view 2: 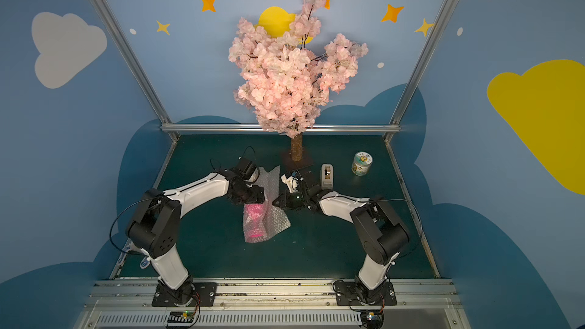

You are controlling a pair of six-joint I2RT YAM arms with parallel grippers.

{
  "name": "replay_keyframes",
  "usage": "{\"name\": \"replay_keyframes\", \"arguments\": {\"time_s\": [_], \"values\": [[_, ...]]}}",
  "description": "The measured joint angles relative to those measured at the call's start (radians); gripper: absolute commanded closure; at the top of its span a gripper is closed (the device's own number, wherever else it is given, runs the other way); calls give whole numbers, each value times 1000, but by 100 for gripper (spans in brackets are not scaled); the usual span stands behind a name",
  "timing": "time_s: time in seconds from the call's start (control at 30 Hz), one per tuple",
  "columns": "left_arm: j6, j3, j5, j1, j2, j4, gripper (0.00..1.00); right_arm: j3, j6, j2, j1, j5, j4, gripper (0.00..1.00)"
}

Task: Wrap wine glasses in bubble wrap
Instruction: Wrap the wine glass in bubble wrap.

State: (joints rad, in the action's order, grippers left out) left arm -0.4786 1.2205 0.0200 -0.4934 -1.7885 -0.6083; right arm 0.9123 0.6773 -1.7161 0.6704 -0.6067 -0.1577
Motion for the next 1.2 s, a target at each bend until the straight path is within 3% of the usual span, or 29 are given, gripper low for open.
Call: {"name": "replay_keyframes", "arguments": {"time_s": [0.4,0.77,1.2], "values": [[-85,-3,26,6,-1,15,12,38,16,-24,122,53,-17,81],[-177,-137,121,55,75,144,8,54,26,-45,142,88,-17,87],[-205,-192,120,68,190,188,2,71,31,-78,152,101,-14,90]]}}
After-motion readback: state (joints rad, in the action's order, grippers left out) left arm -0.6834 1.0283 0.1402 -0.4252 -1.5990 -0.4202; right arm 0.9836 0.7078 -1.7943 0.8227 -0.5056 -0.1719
